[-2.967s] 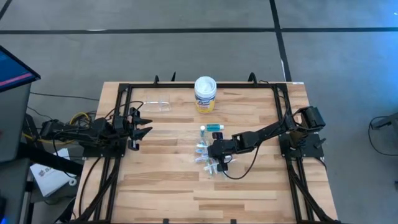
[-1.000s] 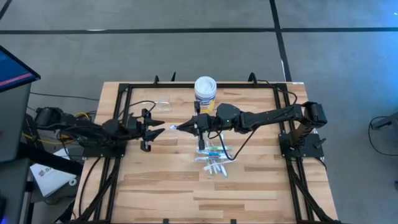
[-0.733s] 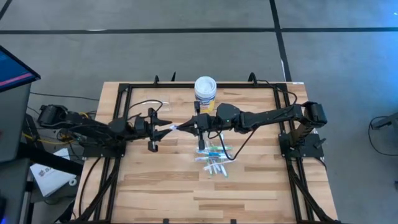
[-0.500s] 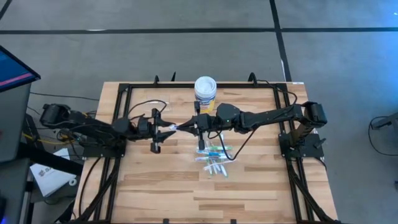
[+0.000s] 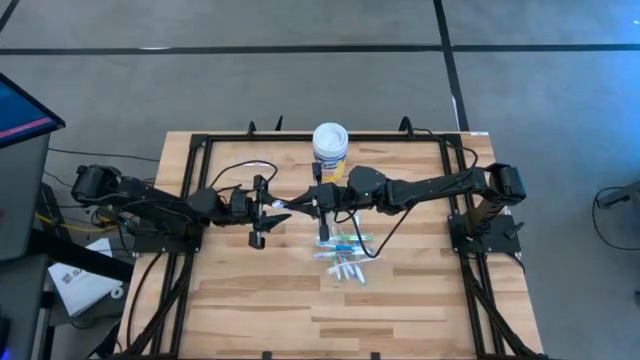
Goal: Pick & Place toothbrushing station
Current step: Put the violet toothbrush into the transparent organizer
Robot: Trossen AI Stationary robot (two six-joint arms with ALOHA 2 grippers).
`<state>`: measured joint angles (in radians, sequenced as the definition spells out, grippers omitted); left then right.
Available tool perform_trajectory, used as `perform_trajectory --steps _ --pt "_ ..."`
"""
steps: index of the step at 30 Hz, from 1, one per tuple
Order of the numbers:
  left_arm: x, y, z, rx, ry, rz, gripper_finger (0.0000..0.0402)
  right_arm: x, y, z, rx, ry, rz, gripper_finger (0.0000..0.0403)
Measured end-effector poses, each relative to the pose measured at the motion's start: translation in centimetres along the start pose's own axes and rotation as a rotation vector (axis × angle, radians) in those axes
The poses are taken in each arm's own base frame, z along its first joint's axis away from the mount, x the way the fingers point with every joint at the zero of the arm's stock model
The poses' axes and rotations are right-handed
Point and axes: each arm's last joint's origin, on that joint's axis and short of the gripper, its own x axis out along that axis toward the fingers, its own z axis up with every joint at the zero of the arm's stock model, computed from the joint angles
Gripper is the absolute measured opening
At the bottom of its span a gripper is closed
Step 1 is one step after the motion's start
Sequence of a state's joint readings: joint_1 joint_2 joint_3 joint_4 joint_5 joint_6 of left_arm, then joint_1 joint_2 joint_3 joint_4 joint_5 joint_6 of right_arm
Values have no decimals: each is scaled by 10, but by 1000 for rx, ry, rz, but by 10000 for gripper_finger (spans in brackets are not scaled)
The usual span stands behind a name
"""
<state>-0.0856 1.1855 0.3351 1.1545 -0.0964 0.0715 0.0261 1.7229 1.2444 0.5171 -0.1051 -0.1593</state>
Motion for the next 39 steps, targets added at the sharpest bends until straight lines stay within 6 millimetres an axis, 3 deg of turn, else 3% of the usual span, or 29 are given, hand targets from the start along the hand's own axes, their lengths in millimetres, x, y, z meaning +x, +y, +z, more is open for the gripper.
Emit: perform_trajectory --steps 13,17,24,34,39 --pt "0 1 3 -1 -31 13 141 0 -1 0 1 0 -3 0" --pt "0 1 3 -1 -34 14 108 0 -1 0 2 1 -3 0" --pt "0 1 3 -1 -34 15 16 0 -1 -1 2 5 -3 0" --pt "0 1 3 -3 -33 19 10 0 -1 -1 -4 14 -1 1" --pt "-3 1 0 -3 -23 31 12 -1 -4 -3 -6 27 -8 26"
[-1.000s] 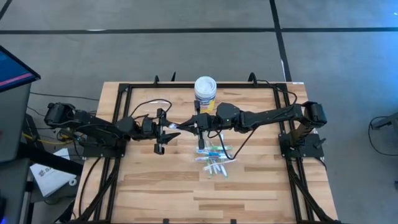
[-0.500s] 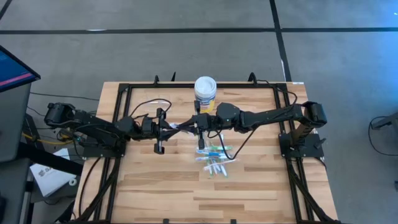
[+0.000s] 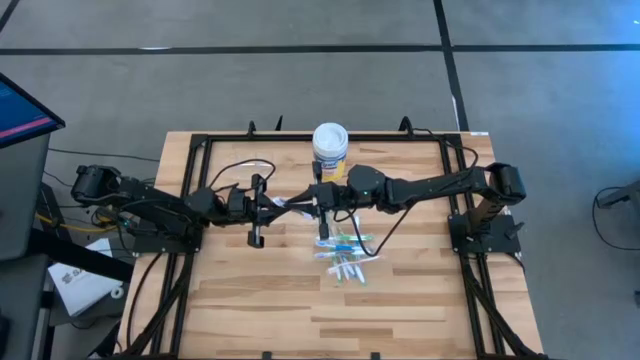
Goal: Pick & Place toothbrushing station
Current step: Put the violet toothbrush into the transparent organizer
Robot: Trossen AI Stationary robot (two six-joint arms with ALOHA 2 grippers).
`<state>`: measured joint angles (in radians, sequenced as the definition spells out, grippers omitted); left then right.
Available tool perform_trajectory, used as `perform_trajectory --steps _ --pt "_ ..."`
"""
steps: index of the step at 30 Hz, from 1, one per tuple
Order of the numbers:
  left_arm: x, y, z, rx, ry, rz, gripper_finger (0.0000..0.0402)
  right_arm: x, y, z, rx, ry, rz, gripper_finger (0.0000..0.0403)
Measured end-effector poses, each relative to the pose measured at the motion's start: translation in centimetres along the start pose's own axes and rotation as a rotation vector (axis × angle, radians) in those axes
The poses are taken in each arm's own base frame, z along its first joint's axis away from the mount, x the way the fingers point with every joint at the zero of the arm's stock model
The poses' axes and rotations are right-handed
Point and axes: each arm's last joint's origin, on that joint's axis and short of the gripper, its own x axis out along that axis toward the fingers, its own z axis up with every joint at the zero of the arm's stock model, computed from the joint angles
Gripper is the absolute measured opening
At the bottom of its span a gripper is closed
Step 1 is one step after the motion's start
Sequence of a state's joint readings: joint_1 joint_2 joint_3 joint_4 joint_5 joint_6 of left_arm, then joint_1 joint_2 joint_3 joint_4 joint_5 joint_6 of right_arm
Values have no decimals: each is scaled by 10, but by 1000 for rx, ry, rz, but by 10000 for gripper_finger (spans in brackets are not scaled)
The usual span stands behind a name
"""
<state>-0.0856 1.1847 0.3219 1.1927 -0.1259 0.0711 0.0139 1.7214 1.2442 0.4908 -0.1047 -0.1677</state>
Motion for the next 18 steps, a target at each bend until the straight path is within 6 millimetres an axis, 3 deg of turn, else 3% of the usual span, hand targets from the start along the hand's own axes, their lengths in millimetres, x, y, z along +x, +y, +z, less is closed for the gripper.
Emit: perform_trajectory --steps 8,18 --pt "-19 4 -1 -2 2 68 10 -1 -4 -5 6 47 -5 81" --pt "-56 16 -14 14 79 360 9 -1 -5 -6 9 59 -5 87"
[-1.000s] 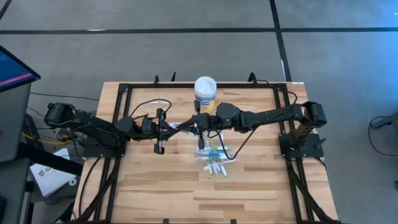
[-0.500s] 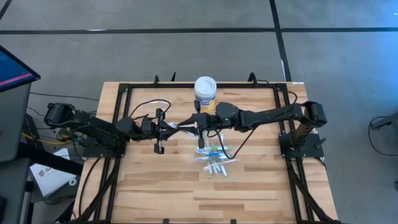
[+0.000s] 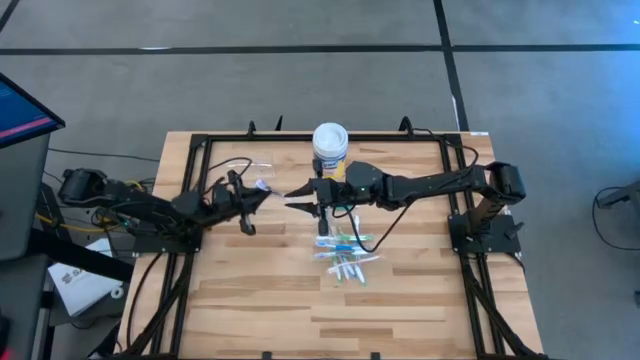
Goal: Pick & Place toothbrushing station
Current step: Put the violet toothbrush into the transparent organizer
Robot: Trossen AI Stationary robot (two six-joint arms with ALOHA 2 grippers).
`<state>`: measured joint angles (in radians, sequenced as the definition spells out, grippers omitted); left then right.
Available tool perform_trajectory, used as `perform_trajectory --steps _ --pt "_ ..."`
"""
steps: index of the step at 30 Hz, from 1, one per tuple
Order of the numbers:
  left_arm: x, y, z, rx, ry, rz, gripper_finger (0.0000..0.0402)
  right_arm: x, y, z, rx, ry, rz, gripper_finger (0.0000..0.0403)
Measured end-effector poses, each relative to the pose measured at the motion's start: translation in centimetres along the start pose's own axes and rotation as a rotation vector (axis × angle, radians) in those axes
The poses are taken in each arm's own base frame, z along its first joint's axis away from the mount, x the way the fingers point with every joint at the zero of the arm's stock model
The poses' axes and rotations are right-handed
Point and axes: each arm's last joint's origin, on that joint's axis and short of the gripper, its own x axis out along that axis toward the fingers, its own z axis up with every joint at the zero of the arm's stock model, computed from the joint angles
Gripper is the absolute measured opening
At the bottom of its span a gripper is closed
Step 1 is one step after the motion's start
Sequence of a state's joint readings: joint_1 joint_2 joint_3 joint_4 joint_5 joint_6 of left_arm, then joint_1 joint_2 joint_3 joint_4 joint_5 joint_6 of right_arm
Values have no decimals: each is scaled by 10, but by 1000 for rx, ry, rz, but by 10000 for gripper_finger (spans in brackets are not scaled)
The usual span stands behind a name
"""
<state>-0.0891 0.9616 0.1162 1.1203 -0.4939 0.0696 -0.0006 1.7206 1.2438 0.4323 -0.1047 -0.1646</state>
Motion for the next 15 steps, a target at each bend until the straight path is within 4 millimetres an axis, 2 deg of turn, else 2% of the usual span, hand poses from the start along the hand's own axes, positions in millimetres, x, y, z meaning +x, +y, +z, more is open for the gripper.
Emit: perform_trajectory --steps 15 --pt "-1 15 -8 124 103 358 9 0 18 -9 24 111 59 87"
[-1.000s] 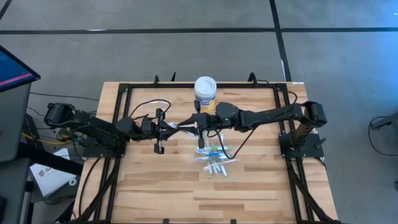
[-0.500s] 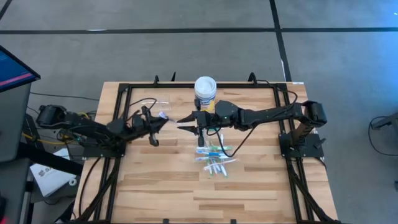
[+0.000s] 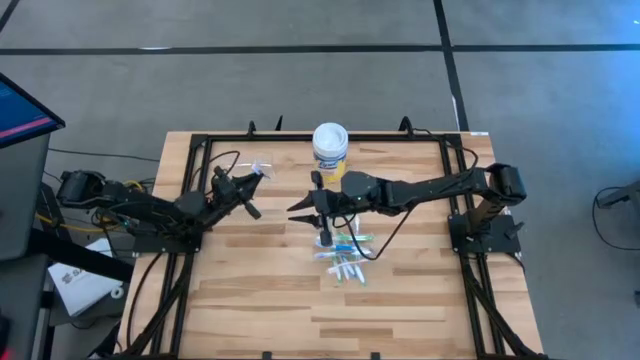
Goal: Pick & Place toothbrushing station
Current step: Put the violet toothbrush into the transparent organizer
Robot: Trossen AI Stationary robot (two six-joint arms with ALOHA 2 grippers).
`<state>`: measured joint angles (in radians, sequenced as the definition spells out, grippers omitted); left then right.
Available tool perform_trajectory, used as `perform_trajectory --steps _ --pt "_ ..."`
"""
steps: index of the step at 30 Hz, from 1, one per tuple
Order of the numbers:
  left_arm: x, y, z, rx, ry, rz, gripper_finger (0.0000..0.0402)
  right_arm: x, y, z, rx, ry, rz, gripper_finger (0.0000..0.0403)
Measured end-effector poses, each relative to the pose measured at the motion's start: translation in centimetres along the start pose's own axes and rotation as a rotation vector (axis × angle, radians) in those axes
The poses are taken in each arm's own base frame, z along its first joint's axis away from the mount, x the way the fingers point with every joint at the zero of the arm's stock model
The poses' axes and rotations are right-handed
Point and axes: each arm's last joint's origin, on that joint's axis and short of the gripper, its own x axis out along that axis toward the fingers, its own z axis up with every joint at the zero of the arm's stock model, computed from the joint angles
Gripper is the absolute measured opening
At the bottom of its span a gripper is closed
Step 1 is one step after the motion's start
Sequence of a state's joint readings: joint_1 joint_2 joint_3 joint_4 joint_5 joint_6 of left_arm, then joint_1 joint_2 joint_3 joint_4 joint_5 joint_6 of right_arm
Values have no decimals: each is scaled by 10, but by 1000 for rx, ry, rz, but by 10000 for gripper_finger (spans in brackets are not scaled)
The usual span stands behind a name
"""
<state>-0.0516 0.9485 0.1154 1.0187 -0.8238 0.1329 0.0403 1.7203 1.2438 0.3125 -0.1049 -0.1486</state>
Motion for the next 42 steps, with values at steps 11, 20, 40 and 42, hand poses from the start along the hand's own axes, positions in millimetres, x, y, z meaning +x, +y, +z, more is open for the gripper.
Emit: perform_trajectory --steps 11,20,40,42 --pt "24 10 14 155 106 123 9 1 12 -13 28 113 41 87" --pt "24 35 31 145 144 241 9 -1 14 -27 73 150 42 87" --pt "23 74 21 158 272 501 10 -3 16 -39 99 145 39 87" --pt "23 77 19 167 289 520 10 -3 16 -39 99 145 39 87"
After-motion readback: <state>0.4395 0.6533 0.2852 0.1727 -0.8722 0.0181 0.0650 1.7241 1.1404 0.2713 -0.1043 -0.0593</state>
